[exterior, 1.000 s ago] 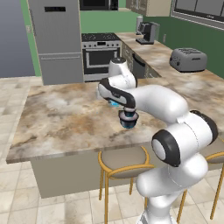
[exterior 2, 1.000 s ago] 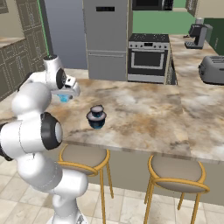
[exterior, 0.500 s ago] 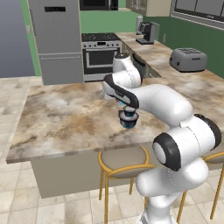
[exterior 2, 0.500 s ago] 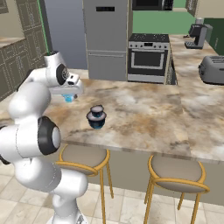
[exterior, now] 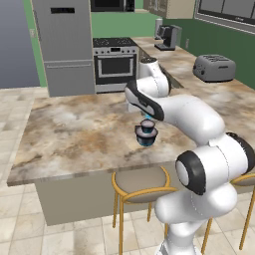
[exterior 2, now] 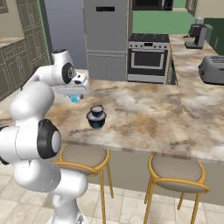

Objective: Stack the yogurt containers by placing the smaller containers on top of the larger containers.

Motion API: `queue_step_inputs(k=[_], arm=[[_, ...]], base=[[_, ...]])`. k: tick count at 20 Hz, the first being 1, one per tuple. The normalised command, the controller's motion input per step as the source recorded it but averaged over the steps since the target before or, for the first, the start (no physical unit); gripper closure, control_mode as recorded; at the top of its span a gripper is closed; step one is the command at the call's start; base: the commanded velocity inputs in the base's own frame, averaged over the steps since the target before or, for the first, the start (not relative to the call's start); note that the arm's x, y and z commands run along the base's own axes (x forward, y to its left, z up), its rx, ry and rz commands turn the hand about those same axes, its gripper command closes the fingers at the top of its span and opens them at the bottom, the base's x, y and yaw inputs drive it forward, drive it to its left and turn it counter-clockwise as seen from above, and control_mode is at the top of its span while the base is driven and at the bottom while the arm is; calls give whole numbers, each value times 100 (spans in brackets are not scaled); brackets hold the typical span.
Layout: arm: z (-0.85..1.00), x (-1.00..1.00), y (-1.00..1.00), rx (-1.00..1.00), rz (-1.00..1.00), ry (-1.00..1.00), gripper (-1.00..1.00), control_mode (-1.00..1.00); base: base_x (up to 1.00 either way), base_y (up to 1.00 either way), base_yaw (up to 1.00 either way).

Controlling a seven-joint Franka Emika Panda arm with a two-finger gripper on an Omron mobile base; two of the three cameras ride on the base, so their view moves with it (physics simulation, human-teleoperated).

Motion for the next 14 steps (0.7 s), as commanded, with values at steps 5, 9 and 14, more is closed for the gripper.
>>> queue_step_inputs(k=[5, 9, 14], arm=[[0, -3, -27, 0, 0, 0, 100, -100], [0, -7, -31, 0, 0, -1, 100, -100], [-10, -1, -22, 4, 0, -4, 100, -100]], base=[[0, 0, 0], [0, 0, 0], [0, 0, 0]])
